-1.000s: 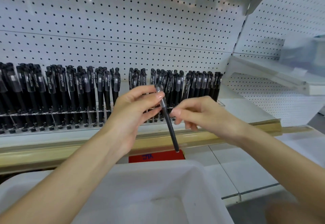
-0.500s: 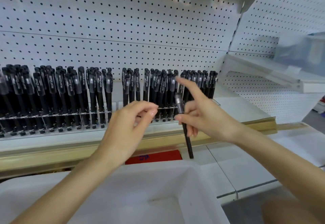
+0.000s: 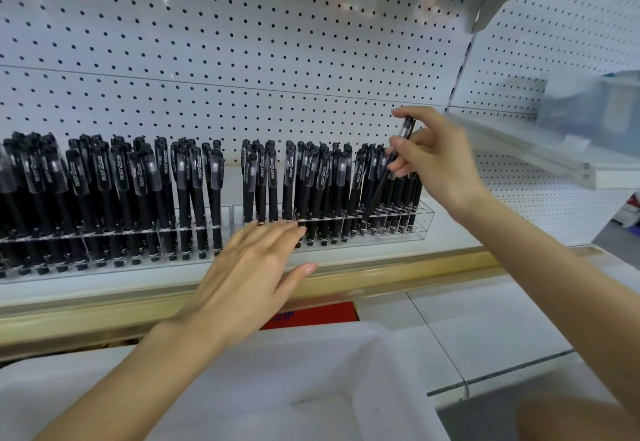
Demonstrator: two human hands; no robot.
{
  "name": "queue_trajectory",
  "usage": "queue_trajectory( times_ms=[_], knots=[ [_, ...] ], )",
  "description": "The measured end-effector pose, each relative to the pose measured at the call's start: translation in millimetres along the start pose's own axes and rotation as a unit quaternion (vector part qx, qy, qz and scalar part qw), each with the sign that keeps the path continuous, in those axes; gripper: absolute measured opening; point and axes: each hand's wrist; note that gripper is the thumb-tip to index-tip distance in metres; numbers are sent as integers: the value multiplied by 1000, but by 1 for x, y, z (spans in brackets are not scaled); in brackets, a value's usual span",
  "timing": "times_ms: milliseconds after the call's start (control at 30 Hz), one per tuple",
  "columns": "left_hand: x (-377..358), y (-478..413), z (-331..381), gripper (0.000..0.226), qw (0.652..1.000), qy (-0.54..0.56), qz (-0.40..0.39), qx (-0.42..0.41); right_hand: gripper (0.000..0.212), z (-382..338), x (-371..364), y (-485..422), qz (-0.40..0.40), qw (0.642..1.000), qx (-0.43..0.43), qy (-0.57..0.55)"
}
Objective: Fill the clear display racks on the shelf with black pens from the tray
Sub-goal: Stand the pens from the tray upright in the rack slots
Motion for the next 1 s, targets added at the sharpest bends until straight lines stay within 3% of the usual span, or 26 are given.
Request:
queue_trajectory(
  times_ms=[233,433,533,600,833,1000],
  knots=[
    [-2,2,-8,76,1000,12,4,-5,36,9,-11,1,56,998,3,33],
    [2,2,-10,72,1000,5,-12,-2,49,18,-19,6,-45,992,0,119],
    [1,1,-12,66,1000,-17,-22,-2,49,16,-18,7,-72,955,71,277],
    [1,1,-11,62,999,-39,-33,-3,58,17,-19,9,-103,937,85,323],
    [8,0,-13,64,997,-42,-65,-10,62,11,-19,13,-122,955,35,269],
    [15,8,-10,61,995,-64,-74,-18,65,-3,-14,17,-163,943,25,287]
  ],
)
Point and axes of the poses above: each hand's wrist, its own y-axis away from the middle knuckle, its own x-axis out of the back of the hand, z = x × y, and after that the axes turned 7 degrees about y, right-handed
